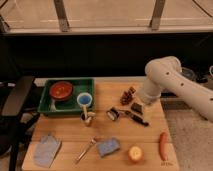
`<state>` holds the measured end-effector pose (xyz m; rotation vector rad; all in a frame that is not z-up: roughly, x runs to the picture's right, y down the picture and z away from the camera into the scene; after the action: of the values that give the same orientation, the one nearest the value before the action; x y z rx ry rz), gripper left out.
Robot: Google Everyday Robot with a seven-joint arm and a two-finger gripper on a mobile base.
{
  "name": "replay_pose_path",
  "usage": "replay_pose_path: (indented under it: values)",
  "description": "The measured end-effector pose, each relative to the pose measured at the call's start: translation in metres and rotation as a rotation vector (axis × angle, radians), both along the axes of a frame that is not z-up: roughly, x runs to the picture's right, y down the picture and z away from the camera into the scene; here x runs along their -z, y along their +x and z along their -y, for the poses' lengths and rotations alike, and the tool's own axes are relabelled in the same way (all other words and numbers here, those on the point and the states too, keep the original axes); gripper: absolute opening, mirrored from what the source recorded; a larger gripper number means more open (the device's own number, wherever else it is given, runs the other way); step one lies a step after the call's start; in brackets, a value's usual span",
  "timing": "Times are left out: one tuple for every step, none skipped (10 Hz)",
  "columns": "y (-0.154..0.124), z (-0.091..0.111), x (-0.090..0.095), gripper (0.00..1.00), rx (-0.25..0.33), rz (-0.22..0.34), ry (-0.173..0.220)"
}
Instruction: Place sponge in table surface
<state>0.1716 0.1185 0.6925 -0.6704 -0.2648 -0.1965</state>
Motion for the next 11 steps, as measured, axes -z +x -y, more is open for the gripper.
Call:
replay_pose_path:
  values:
    - [-0.01, -0.019, 0.009, 0.8, 0.039, 0.057, -0.005]
    - [-0.028, -0.04, 0.021, 0.8, 0.098, 0.131, -0.006]
    - [-0.034, -0.051, 0.027, 0.8, 0.124, 0.162, -0.006]
    - [-0.039, -0.059, 0.031, 0.8, 0.143, 0.185, -0.006]
    - [-0.041, -0.06, 0.032, 0.8, 0.148, 0.191, -0.005]
    - [-0.041, -0.06, 0.032, 0.8, 0.149, 0.192, -0.006]
    - [-0.041, -0.06, 0.032, 0.8, 0.149, 0.191, -0.006]
    - [-0.041, -0.06, 0.032, 0.8, 0.151, 0.191, -0.006]
    - [-0.044, -0.061, 0.031, 0.8, 0.169, 0.199, -0.006]
    - [-0.051, -0.065, 0.029, 0.8, 0.194, 0.217, -0.009]
    - [-0.062, -0.069, 0.026, 0.8, 0.221, 0.241, -0.013]
